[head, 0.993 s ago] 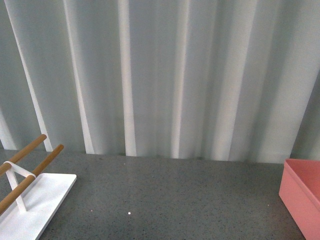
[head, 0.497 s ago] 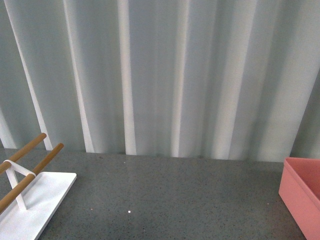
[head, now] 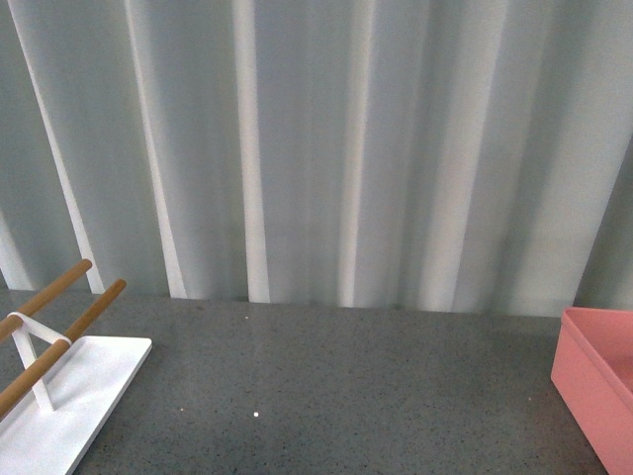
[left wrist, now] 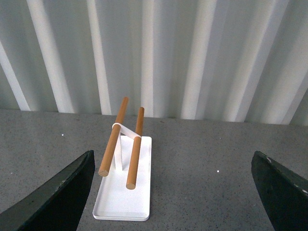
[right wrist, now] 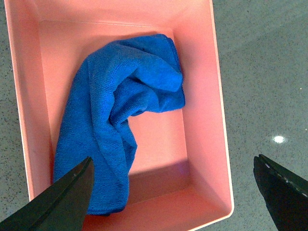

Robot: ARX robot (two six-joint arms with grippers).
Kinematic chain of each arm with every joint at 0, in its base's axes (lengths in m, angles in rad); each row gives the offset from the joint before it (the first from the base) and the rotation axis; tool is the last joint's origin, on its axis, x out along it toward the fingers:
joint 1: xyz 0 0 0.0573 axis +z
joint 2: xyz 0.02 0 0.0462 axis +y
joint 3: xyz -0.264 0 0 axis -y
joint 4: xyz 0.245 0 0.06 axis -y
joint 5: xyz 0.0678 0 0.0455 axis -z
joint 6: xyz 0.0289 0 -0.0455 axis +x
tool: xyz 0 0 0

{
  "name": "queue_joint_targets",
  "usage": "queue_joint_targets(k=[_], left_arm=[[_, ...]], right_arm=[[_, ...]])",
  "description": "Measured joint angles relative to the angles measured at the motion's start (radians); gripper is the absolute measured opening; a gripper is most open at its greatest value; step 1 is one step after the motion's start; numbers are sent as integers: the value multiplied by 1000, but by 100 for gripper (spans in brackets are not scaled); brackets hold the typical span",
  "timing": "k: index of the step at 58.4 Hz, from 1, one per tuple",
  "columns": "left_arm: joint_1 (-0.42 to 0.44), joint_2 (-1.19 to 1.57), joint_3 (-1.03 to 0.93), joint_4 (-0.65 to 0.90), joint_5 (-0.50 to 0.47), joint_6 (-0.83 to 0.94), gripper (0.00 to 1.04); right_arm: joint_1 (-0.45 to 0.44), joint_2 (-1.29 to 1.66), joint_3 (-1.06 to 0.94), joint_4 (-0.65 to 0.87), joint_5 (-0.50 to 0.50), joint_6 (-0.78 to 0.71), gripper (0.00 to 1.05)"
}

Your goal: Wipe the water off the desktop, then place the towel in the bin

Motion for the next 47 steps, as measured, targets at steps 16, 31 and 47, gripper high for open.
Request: queue_joint_targets(k=[16,31,47], left_arm=[[0,0,0,0,0,0,98],[0,0,0,0,0,0,98],[0,0,0,0,0,0,98]], right_arm=[[-16,-121,-482,981,-477,126,67],[38,-319,-758,1405,-452,142,19],[95,-483,-906,1381,-377,144,3]])
